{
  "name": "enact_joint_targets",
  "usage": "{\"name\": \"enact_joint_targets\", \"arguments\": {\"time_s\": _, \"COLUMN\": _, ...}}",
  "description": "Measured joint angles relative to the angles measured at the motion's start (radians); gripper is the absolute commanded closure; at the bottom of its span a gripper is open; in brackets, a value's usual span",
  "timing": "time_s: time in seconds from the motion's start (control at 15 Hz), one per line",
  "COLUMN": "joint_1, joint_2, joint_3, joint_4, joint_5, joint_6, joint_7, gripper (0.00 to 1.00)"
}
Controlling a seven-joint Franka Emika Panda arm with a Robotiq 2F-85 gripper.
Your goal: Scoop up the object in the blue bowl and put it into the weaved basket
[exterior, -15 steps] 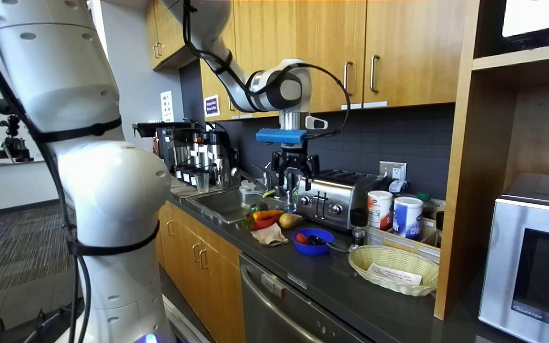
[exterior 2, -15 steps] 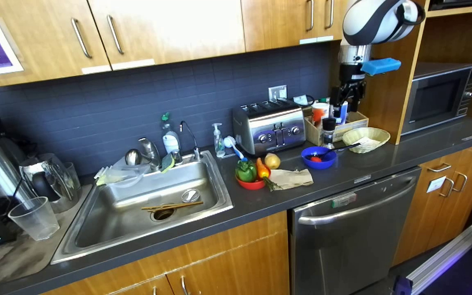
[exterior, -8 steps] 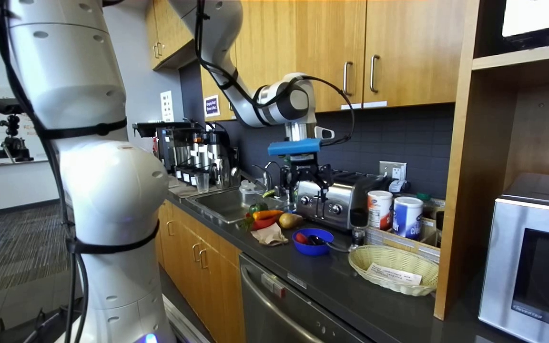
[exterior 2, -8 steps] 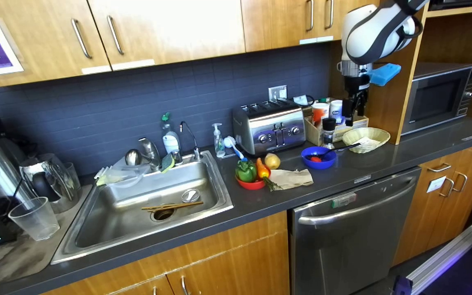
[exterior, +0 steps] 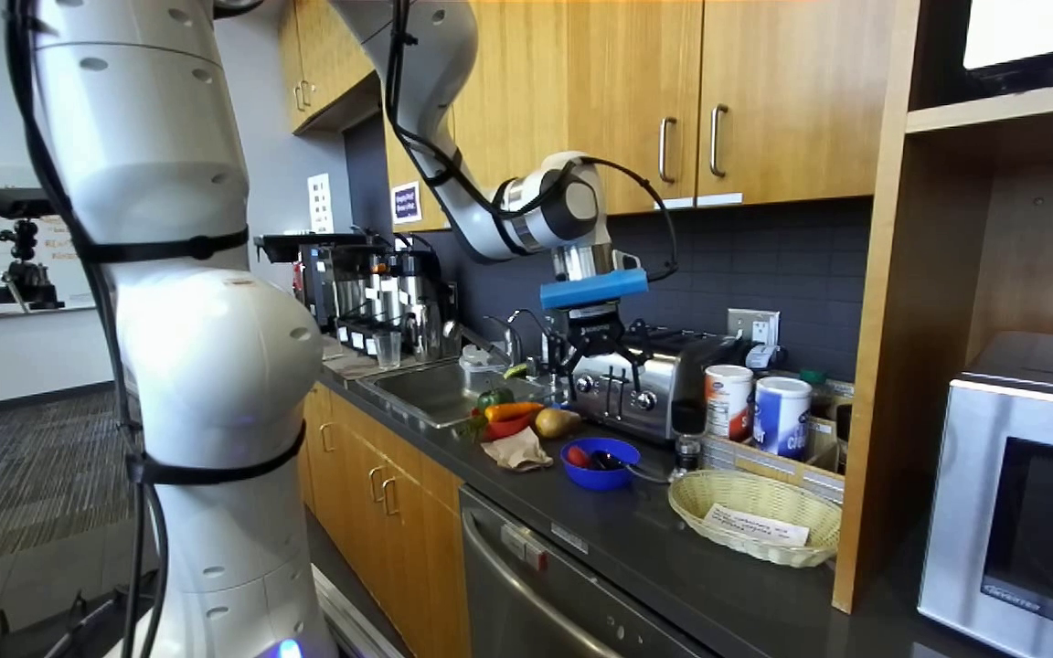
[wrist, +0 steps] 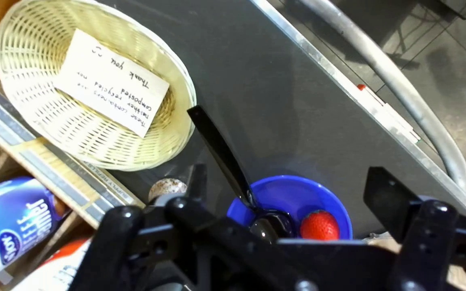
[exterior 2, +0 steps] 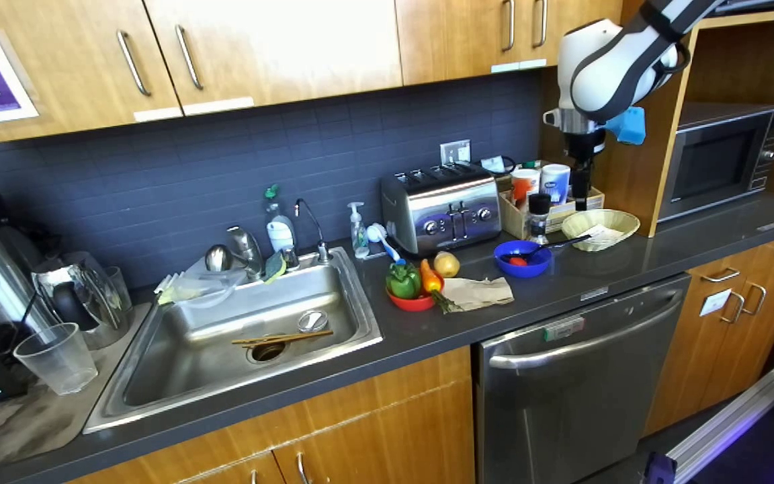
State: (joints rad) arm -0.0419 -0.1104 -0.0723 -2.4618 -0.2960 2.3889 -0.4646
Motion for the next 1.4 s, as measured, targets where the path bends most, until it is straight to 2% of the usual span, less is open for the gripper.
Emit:
{"name": "enact_joint_targets", "arguments": {"time_s": 0.4, "joint_1": 0.005, "joint_2": 0.061, "joint_3": 0.000, "joint_4": 0.008, "joint_5": 0.006, "joint_6": 0.064, "joint_7": -0.176, "gripper": 0.00}}
{"name": "enact_joint_targets", "arguments": {"time_s": 0.6, "joint_1": 0.005, "joint_2": 0.100, "joint_3": 0.004, "joint_4": 0.023, "joint_5": 0.009, "joint_6": 0.066, "joint_7": -0.224, "gripper": 0.00}}
{"name": "enact_joint_targets", "arguments": {"time_s": 1.0, "joint_1": 0.005, "joint_2": 0.161, "joint_3": 0.015, "joint_4": 0.058, "joint_5": 0.021, "joint_6": 0.056, "joint_7": -0.236, "gripper": 0.00}}
{"name": "enact_joint_targets", "arguments": {"time_s": 1.4, "joint_1": 0.005, "joint_2": 0.166, "joint_3": 0.017, "joint_4": 0.066, "joint_5": 0.024, "joint_6": 0.048, "joint_7": -0.236, "gripper": 0.00}}
